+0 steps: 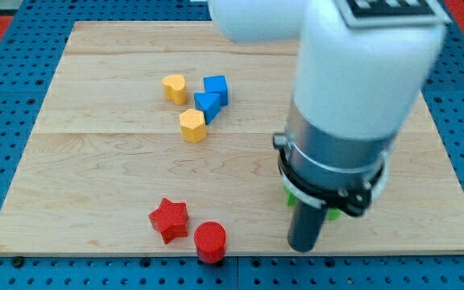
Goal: Move red star towards left bottom corner of the board
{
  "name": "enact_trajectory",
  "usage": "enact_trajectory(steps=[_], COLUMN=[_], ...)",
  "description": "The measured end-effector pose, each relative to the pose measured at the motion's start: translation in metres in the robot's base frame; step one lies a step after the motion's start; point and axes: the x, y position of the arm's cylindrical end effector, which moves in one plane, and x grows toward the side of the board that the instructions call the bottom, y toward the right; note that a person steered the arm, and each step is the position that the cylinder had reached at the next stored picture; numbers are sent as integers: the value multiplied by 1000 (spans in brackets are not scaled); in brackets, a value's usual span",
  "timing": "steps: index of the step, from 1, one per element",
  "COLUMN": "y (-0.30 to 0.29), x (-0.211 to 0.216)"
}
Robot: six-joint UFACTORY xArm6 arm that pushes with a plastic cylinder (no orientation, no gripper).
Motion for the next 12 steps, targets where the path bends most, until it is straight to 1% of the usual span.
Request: enact_trajectory(steps=[1,3,5,7,9,11,12], y=[-15,-82,-96,-139,-151,-151,-141], x=[1,0,0,0,-1,-5,-13])
